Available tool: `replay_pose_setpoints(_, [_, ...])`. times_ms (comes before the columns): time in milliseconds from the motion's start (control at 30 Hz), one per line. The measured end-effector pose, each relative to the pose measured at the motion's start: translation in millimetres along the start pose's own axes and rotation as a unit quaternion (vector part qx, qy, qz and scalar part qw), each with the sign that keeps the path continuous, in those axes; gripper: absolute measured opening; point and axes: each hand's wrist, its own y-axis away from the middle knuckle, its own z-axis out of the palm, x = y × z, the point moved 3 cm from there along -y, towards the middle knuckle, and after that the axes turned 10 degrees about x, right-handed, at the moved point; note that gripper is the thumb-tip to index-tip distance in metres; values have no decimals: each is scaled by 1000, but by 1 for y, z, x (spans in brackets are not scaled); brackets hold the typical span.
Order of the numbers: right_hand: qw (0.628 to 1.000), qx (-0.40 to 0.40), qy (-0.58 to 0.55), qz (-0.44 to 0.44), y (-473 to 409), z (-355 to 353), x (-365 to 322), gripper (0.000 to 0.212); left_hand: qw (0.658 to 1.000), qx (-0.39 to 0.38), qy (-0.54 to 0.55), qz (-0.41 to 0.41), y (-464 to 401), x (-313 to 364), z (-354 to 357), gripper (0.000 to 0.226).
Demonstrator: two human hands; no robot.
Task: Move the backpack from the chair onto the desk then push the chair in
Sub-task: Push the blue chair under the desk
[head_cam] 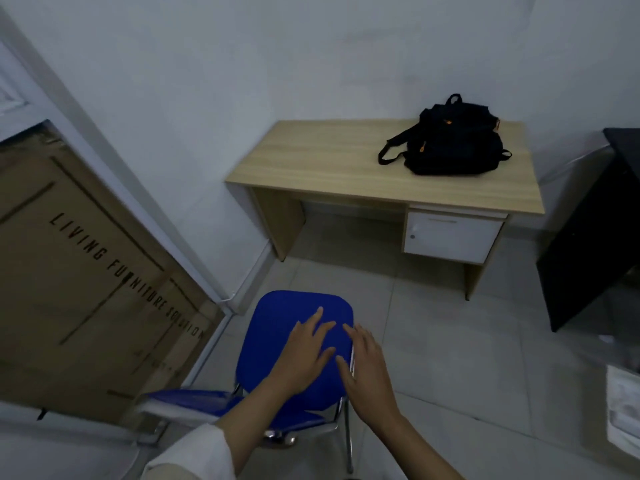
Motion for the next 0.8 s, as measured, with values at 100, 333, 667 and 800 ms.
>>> replay_pose_setpoints(100, [999,-29,-4,-16,28,44,-41,59,1000,11,7,-6,30,-53,-28,47])
replay_pose_setpoints(333, [989,-121,47,-74,90,132,-111,86,998,-34,49,-11,121,-158,-77,94])
replay_pose_setpoints(667, [901,-139,371,-178,80,174,-108,90,968,-109,-142,178,135,-198,-73,63])
replay_pose_setpoints(800, [911,-177,336,-158,77,172,-114,49,967,-142,-149,150,128,-207,-69,55])
